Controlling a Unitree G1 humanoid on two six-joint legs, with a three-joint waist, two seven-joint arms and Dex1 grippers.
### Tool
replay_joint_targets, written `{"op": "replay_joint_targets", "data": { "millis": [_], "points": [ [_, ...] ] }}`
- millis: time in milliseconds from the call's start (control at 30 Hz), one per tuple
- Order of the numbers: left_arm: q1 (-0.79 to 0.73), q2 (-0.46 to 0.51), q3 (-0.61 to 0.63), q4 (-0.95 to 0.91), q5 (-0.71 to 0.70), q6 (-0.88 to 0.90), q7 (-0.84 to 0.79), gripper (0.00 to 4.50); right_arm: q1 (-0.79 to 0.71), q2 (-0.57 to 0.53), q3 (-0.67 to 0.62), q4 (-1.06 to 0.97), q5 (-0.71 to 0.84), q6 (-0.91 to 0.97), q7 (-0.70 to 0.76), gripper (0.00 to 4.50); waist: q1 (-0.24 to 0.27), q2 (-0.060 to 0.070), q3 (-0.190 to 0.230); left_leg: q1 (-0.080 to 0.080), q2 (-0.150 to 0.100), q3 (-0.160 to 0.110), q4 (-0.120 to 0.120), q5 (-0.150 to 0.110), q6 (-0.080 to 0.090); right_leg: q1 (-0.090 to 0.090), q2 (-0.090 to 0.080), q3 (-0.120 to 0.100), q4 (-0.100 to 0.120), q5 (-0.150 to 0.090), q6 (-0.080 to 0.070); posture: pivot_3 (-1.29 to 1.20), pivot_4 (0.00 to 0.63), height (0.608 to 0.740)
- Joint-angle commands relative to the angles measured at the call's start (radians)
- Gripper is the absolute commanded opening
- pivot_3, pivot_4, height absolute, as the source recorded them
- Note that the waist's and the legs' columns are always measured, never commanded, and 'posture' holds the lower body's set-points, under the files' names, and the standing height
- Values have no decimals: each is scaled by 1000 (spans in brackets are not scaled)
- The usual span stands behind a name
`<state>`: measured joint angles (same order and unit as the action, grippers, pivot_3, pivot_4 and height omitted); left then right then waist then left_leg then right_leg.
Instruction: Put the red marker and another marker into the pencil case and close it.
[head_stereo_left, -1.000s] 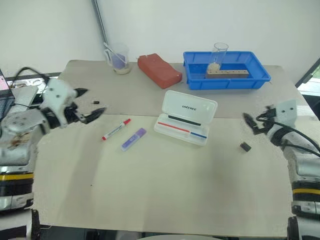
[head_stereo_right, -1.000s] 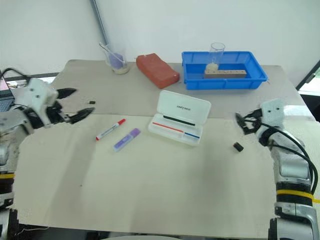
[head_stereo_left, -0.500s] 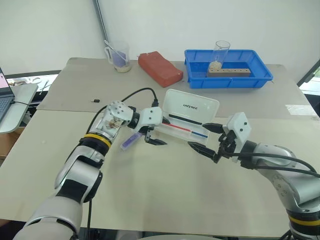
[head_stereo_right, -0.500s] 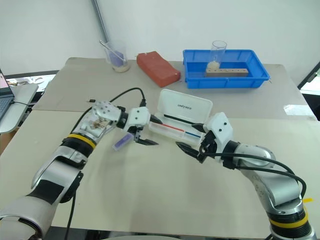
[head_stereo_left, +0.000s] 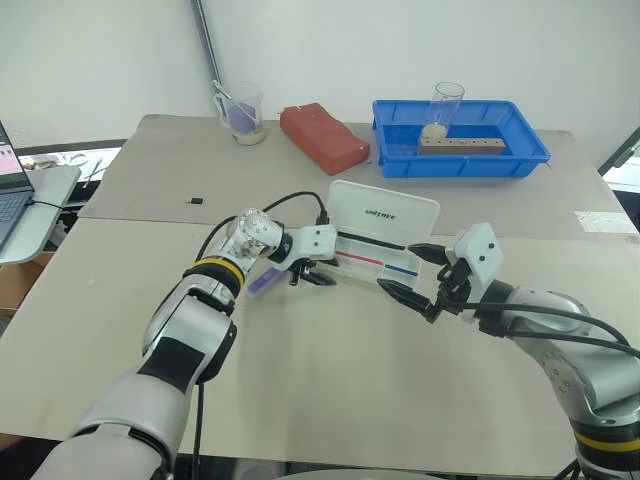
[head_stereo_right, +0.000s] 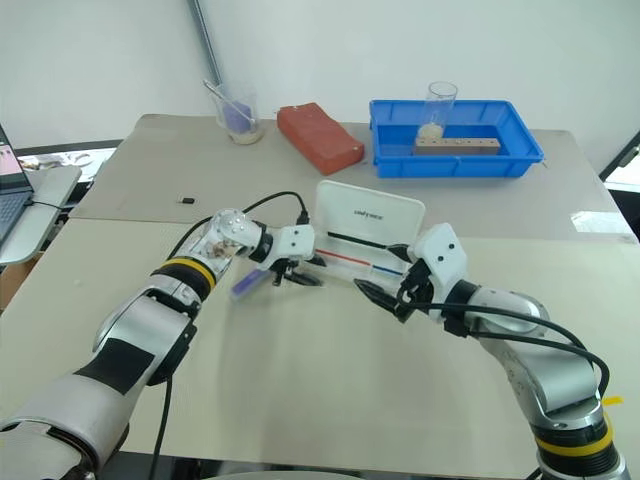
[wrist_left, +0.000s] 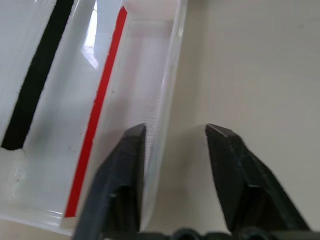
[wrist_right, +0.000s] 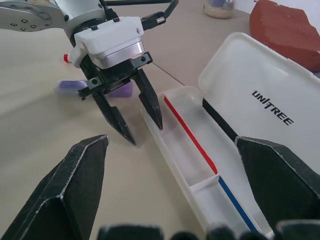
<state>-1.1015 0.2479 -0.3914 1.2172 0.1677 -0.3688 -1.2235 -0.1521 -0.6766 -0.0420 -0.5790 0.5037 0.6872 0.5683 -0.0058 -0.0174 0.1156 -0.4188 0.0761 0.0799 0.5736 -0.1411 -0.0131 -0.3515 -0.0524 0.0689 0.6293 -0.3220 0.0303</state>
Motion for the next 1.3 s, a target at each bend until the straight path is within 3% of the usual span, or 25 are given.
{"op": "replay_joint_targets", "data": {
  "millis": [33,267,400,667,900,1133,1300],
  "points": [
    [-32,-11,26,7,10,-1,6,90,-20,5,-13,-22,-6,-27,5,4500,0,1,0,0,0,-1,0,0,0,0,0,0,0,0,0,0,150,740],
    [32,4,29,-130,14,61,-46,14,-37,-12,-32,-8,-9,-26,29,4500,2,2,-1,-2,-5,-13,1,0,0,0,3,0,1,0,0,0,150,740],
    [206,69,56,-532,-84,306,-155,14,-39,-27,-43,-5,0,-20,60,4500,-5,5,-3,-3,-6,-21,1,0,0,0,6,2,1,0,-1,0,150,740],
    [511,214,25,-1144,-71,630,-115,14,-40,-44,-20,10,11,-17,131,4500,-2,7,-4,-2,-5,-26,2,1,1,2,10,3,4,0,-1,0,150,740],
    [584,228,1,-1281,-59,788,-22,14,29,-107,-6,-19,18,-29,253,4500,16,7,-4,-3,-6,-27,7,1,1,3,10,4,3,0,-1,0,150,740],
    [597,246,-33,-1329,-75,821,-6,14,28,-113,2,-4,5,-42,281,4500,15,7,-4,-3,-7,-28,7,0,2,3,10,4,3,0,-2,0,150,740],
    [597,292,-46,-1344,-89,787,-30,1756,12,-112,4,16,1,-48,287,4500,16,7,-4,-3,-7,-28,7,0,2,3,10,4,3,0,-2,0,150,740]
  ]
}}
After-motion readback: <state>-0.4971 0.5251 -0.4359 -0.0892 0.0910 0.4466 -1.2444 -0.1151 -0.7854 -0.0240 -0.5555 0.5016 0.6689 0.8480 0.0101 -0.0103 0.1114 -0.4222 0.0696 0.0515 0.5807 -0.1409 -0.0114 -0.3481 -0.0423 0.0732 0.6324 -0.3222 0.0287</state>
